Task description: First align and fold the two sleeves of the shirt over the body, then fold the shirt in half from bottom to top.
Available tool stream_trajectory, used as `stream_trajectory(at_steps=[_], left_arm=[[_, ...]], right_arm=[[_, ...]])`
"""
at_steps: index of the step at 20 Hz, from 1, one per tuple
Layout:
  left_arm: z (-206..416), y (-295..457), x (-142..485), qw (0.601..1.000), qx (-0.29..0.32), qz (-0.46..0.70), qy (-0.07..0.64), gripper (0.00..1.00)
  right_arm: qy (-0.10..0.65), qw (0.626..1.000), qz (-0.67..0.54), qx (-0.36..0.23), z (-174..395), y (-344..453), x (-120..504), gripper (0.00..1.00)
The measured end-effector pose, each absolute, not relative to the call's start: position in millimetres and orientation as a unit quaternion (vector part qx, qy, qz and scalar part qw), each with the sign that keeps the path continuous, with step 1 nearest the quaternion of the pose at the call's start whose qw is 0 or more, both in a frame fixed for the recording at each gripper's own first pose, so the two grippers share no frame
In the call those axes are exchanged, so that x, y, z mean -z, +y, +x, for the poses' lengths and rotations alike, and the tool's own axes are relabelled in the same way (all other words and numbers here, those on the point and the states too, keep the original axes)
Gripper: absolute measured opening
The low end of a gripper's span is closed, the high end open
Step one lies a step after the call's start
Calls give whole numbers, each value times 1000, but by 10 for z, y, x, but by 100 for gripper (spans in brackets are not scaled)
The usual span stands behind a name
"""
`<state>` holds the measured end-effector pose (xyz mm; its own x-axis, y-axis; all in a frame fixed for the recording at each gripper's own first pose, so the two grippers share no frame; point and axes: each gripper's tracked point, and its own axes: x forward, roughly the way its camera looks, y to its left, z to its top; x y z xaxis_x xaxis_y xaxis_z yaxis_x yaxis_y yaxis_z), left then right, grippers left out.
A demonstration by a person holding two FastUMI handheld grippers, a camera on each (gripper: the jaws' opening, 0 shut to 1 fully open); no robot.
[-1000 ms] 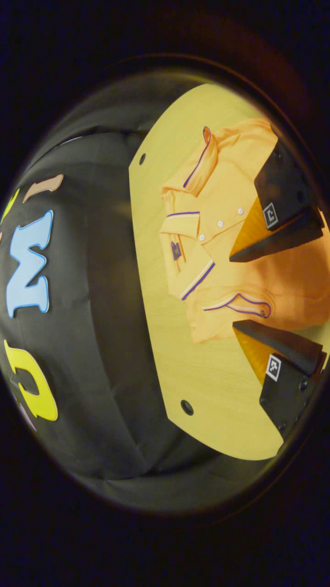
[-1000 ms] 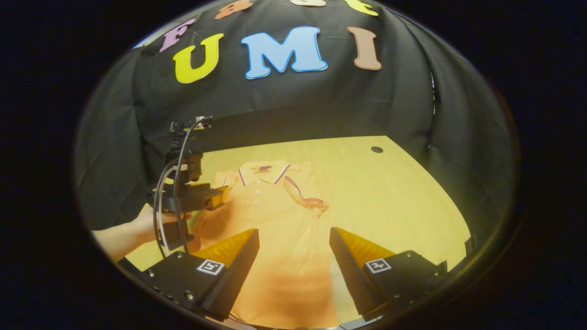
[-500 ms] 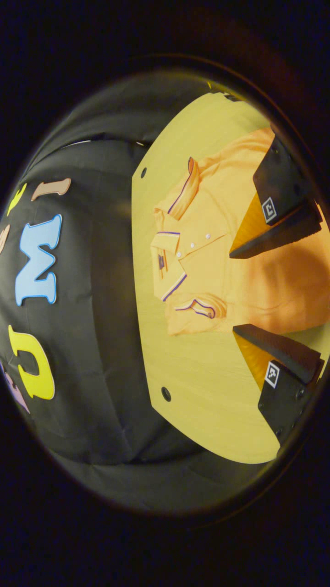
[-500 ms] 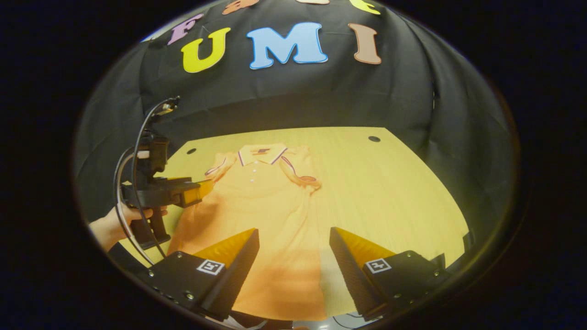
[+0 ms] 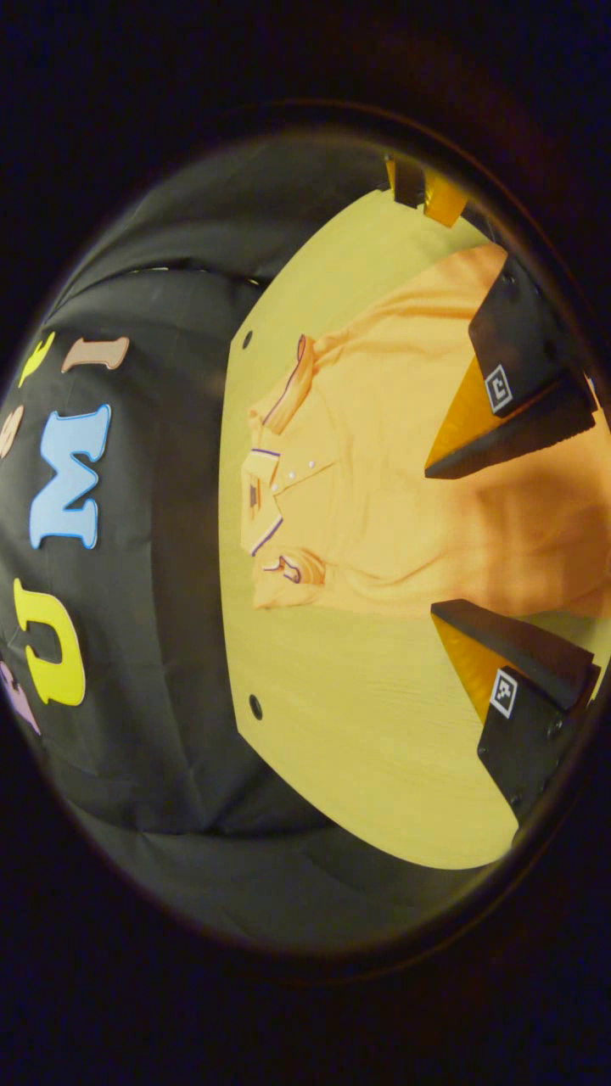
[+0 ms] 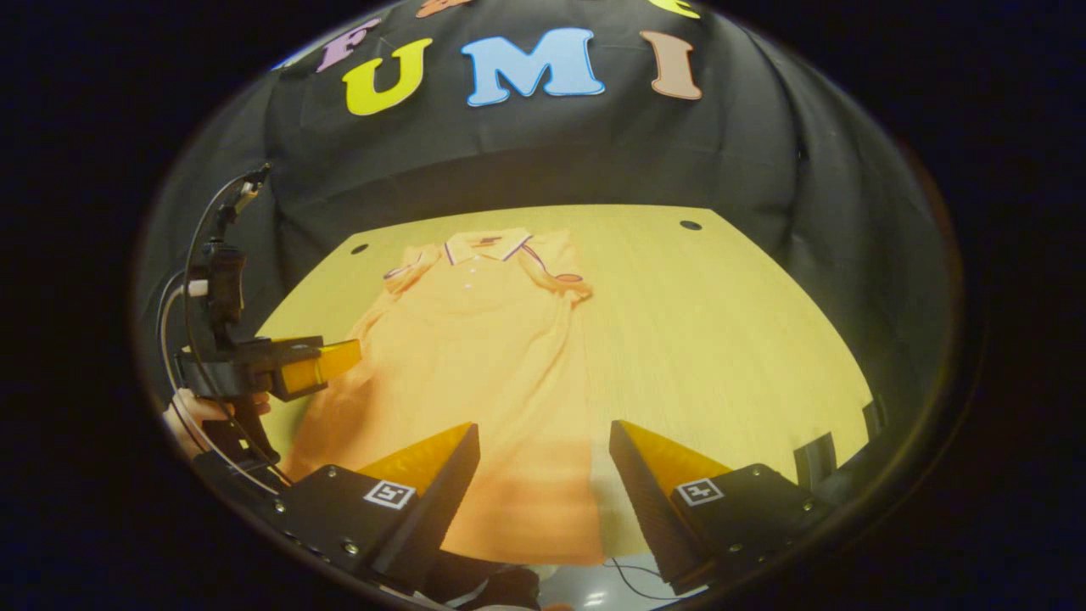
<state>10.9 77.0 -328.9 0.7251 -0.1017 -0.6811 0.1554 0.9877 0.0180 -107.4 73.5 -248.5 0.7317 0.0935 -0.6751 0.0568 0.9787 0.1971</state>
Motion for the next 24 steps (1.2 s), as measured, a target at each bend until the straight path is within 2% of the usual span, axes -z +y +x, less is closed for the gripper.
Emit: stream_trajectory(at_steps=[16,24], left_arm=[[-1461,1210,3311,929,61,37,362,94],[-1792,1434,3551,926,36,38,373,94]], right_arm=[[426,898,107,-20,-1778,814,3054,96],[442,889,117,-15,-2062,847,3174,96]])
